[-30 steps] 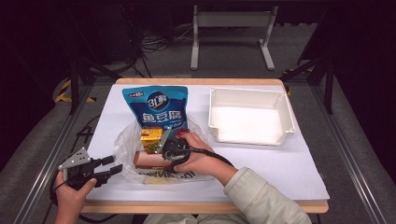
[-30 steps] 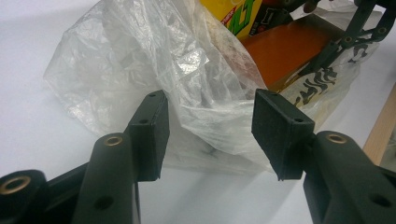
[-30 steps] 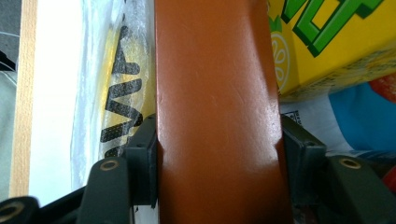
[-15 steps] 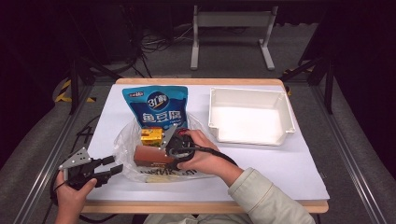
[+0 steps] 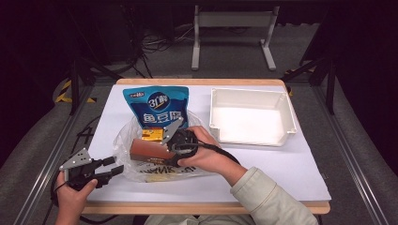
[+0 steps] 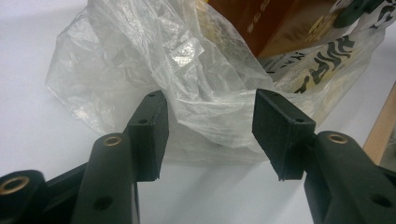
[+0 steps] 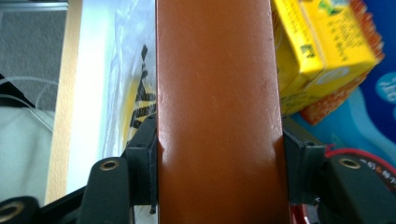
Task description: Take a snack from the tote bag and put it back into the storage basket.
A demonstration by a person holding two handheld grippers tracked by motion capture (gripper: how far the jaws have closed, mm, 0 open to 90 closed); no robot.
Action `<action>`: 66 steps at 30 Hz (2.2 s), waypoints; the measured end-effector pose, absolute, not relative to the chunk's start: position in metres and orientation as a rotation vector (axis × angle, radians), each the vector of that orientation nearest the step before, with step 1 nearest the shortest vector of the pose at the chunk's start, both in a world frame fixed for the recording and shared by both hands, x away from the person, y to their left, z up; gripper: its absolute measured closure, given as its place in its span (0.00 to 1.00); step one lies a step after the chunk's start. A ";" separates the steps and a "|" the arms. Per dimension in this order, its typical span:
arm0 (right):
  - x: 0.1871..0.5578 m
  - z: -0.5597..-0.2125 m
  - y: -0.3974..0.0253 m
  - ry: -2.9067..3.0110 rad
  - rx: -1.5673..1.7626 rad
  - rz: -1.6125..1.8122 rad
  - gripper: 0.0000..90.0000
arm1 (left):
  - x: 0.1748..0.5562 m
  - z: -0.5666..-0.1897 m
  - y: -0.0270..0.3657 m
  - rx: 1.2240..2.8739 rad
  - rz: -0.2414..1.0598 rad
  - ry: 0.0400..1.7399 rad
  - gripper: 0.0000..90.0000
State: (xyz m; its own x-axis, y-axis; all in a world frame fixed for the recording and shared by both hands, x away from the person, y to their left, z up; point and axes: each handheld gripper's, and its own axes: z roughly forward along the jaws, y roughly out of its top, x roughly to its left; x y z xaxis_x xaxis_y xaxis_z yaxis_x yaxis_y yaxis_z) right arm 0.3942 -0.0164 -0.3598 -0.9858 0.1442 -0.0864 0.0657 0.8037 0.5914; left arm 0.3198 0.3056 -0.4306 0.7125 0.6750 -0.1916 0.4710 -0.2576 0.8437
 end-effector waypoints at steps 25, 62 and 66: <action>0.388 -0.334 -0.011 2.772 0.186 1.124 0.47 | 0.321 -0.431 0.305 1.921 0.247 0.880 0.52; 0.394 -0.282 -0.070 2.711 0.254 1.214 0.47 | 0.322 -0.430 0.305 1.910 0.316 0.902 0.16; 0.395 -0.279 -0.078 2.700 0.263 1.212 0.47 | 0.322 -0.429 0.307 1.902 0.334 0.929 0.06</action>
State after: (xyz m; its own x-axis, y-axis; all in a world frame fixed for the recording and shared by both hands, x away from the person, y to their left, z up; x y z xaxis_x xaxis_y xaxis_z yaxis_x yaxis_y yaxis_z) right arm 0.3950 -0.0779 -0.2786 -0.9700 0.2288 -0.0824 0.0906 0.6543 0.7508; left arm 0.3221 0.3071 -0.4292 0.6731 0.7238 -0.1514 0.4618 -0.2515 0.8506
